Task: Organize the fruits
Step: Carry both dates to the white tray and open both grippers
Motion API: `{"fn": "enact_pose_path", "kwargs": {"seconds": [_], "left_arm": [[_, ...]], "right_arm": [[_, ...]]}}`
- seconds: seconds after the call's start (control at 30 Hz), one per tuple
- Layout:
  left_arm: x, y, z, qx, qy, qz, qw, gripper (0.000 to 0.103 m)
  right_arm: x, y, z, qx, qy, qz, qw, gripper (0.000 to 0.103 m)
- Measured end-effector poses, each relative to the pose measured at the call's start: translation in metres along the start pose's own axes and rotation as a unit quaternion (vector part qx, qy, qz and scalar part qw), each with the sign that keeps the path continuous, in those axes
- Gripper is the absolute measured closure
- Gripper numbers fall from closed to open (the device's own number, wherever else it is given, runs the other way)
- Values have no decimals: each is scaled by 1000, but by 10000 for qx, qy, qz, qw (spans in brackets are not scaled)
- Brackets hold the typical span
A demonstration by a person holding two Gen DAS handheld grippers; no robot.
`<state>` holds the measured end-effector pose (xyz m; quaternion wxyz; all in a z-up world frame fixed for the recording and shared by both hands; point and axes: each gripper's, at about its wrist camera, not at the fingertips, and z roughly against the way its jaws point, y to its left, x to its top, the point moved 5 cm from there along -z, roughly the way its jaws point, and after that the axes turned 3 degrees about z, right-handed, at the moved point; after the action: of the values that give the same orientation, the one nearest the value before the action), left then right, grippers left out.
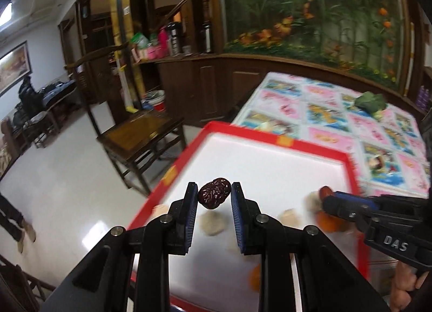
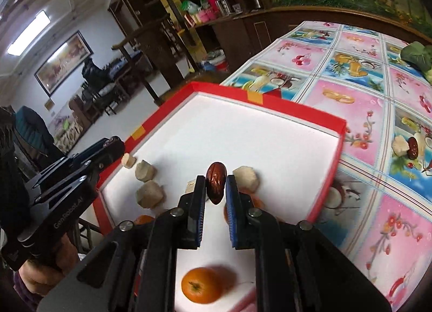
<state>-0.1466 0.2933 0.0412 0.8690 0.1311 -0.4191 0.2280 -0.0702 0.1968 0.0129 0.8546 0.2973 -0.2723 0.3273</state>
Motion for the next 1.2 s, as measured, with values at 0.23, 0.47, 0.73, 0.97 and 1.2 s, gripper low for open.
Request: {"fn": "enact_pose_path", "kwargs": {"seconds": [0.23,0.47,0.73,0.97,1.2], "left_arm": [[-11,6,-13,-25,165,-172,9997,79],[-22,1,-25,75,407,-359,9985,78],[-25,-2,-31,222,448,-345,9982,66],[-18,-7,-14,424,285,-199,9985,40],[-7,-14,3,426,99,-143,9989,25]], "right_arm": [[-2,8,-13,-448,215,211,9985,86],[-5,14,-15,-652,325,386,9966,86],[-8,12,-10,-465,340,384,9976,86],[-3,-8,14,-167,-51,80,9998,70],[5,-68,59,-318,-658,-408,9965,69]]}}
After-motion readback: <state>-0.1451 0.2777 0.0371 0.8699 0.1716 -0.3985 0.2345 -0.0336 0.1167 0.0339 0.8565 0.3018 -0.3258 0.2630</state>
